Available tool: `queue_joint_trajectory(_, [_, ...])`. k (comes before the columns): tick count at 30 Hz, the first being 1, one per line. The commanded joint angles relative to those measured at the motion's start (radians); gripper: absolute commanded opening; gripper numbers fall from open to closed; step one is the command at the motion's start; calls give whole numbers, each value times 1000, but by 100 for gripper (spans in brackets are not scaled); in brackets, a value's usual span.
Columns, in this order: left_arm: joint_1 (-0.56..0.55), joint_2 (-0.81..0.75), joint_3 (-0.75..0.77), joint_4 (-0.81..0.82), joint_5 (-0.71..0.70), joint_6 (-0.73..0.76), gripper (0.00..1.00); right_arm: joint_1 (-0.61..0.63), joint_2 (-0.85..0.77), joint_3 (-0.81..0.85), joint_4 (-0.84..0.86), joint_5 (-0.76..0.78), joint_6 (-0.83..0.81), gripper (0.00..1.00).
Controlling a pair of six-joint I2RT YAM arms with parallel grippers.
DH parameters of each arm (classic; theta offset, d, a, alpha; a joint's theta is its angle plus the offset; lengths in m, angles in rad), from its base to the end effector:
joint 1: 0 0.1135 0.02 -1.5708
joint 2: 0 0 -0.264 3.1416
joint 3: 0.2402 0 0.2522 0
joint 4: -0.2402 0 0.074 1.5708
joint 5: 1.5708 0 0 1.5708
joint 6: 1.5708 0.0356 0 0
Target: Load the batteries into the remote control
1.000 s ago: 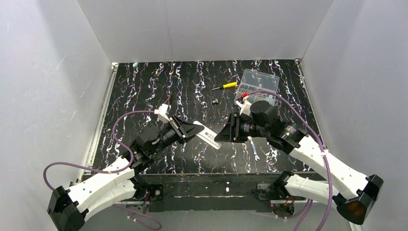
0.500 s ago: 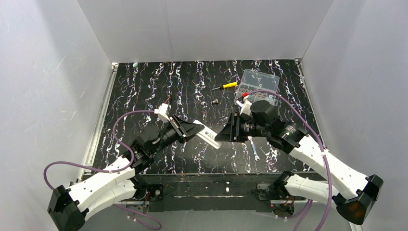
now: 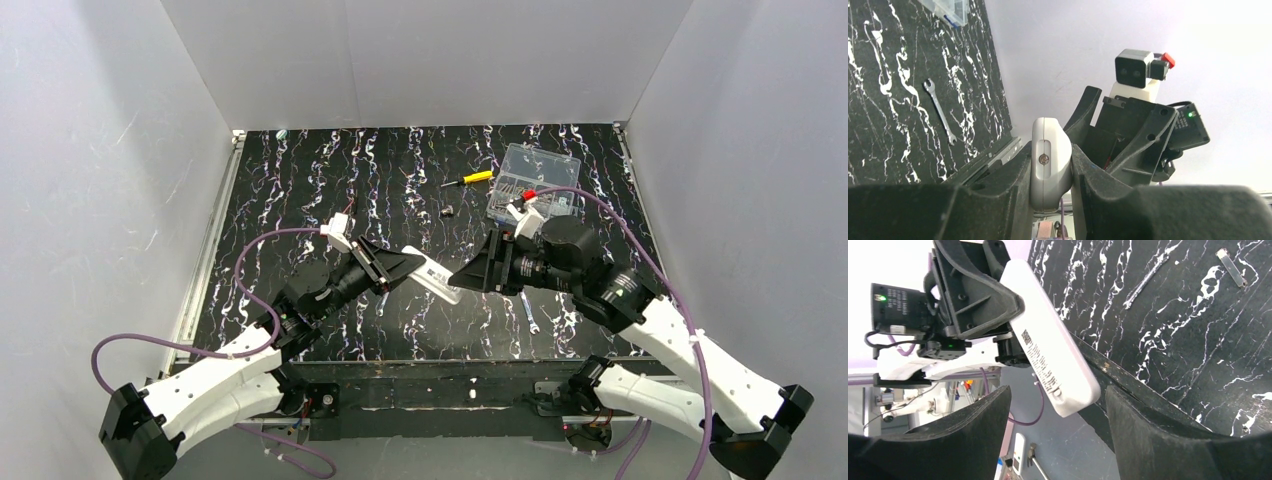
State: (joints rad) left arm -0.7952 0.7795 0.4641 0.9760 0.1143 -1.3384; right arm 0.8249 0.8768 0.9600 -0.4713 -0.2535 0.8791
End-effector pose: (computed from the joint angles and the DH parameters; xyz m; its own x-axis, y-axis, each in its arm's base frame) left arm 0.1162 -0.1243 0.3472 -0.6527 -0.7152 -0.2500 0.5959 -0.2809 -0.7523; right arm 0.1228 0.1461 0.3555 -0.8327 0.1974 -0.5173 -0.3562 0.5243 0.7734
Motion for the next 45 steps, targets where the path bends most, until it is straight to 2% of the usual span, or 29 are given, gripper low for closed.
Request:
queue_joint_trajectory(1, [-3, 3, -14, 186, -54, 11, 0, -4, -69, -51, 138, 54, 98, 78])
queue_joint_trajectory(7, [-3, 42, -5, 284, -88, 10, 0, -12, -140, -185, 340, 94, 284, 81])
queue_joint_trajectory(14, [-4, 49, 4, 317, -99, 12, 0, -21, -152, -236, 406, 94, 343, 82])
queue_joint_trajectory(22, [-3, 67, 19, 330, -95, 2, 0, -43, -141, -318, 591, 74, 427, 80])
queue_joint_trajectory(31, [-4, 83, 28, 341, -92, -5, 0, -57, -115, -318, 637, 49, 427, 71])
queue_joint_trajectory(42, [-3, 124, 49, 383, -100, -16, 0, -63, -74, -319, 693, -24, 435, 70])
queue_joint_trajectory(45, [-3, 136, 57, 397, -100, -20, 0, -63, -65, -319, 712, -37, 437, 65])
